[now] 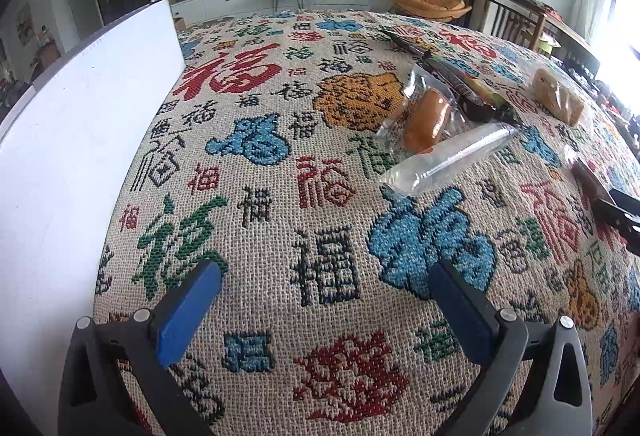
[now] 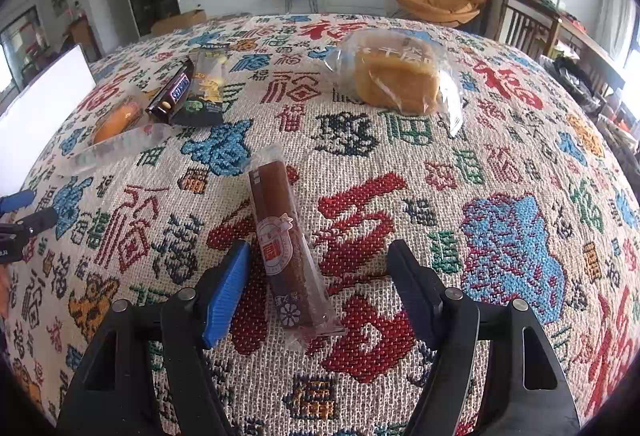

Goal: Organize snacks

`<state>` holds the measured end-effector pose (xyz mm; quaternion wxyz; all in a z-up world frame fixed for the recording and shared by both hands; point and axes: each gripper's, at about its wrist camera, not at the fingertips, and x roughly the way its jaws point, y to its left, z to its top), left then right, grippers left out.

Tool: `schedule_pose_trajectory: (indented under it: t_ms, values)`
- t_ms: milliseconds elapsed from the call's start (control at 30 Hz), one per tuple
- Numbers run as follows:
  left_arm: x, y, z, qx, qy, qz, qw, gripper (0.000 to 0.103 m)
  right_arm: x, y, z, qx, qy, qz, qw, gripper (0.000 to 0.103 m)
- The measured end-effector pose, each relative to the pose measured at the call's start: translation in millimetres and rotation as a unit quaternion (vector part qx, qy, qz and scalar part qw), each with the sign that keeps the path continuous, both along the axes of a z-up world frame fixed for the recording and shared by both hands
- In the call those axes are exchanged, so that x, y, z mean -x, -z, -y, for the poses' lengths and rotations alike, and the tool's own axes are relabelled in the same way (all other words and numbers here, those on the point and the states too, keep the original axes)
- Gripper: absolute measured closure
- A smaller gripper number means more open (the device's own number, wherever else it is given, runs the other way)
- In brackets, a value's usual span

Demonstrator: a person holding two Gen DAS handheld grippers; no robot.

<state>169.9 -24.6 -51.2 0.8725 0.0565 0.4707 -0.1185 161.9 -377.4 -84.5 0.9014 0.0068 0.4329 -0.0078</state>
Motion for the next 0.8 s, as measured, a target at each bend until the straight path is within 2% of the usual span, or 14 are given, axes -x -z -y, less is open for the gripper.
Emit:
schedule_pose_trajectory:
  t_ms: [67, 100, 267, 300, 367, 400, 467, 500, 567, 600, 633, 667, 700, 800]
  values:
    - [-7.6, -6.4, 2.9, 0.001, 0.043, -0.043, 0.9981, 0.0, -0.5, 0.2, 0.2, 0.0, 0.0, 0.0, 1.0, 0.029]
    - [-11.6, -11.8, 3.6, 0.01, 0.05, -0.05, 0.9974, 0.001, -0.3, 0.2, 0.2, 0.0, 0.0, 0.0, 1.0, 0.029]
    - [-58.1, -62.4, 25.0, 0.068, 0.083, -0.038, 0.9934, 0.001, -1.4, 1.9, -1.3, -0.003, -0.007, -0.001, 1.0, 0.022]
    - [-68.2, -65.2, 32.5, 0.074, 0.091, -0.044, 0.9922, 0.001, -2.7, 1.8, -2.6, -0.002, -0.009, -0.002, 1.0, 0.022]
    - [-92.0, -62.5, 53.5, 0.067, 0.106, -0.061, 0.9902, 0.002, -1.7, 5.4, -1.9, -0.002, -0.009, -0.002, 1.0, 0.021]
    - [-102.7, -56.8, 64.9, 0.052, 0.114, -0.067, 0.9899, 0.005, -2.1, 5.3, -2.0, -0.002, -0.009, -0.002, 1.0, 0.021]
    - [-117.8, -41.1, 83.8, 0.021, 0.126, -0.085, 0.9882, 0.024, -1.2, 6.2, -2.0, -0.003, -0.009, -0.002, 1.0, 0.021]
    - [-122.1, -30.1, 92.4, 0.015, 0.133, -0.099, 0.986, 0.029, -1.5, 6.3, -2.3, -0.003, -0.009, -0.002, 1.0, 0.021]
    - [-123.8, -17.4, 99.2, 0.027, 0.143, -0.12, 0.9822, 0.042, -1.2, 6.1, -1.9, -0.003, -0.009, -0.002, 1.0, 0.021]
    - [-120.9, -17.4, 100.8, 0.019, 0.144, -0.107, 0.9836, 0.046, -1.5, 6.1, -2.2, -0.003, -0.009, -0.002, 1.0, 0.021]
    - [-116.8, -18.3, 102.3, -0.001, 0.145, -0.091, 0.9852, 0.065, -1.2, 6.0, -1.9, -0.003, -0.009, -0.002, 1.0, 0.021]
    - [-113.2, -18.9, 100.4, -0.012, 0.145, -0.081, 0.986, 0.073, -1.2, 6.0, -1.9, -0.003, -0.009, -0.002, 1.0, 0.021]
    - [-110.1, -21.9, 93.0, 0.011, 0.143, -0.081, 0.9863, 0.076, -1.2, 6.1, -1.9, -0.003, -0.009, -0.002, 1.0, 0.021]
    - [-101.4, -35.3, 53.8, 0.071, 0.087, -0.077, 0.9907, 0.079, -0.8, 6.3, -2.1, -0.003, -0.009, -0.002, 1.0, 0.021]
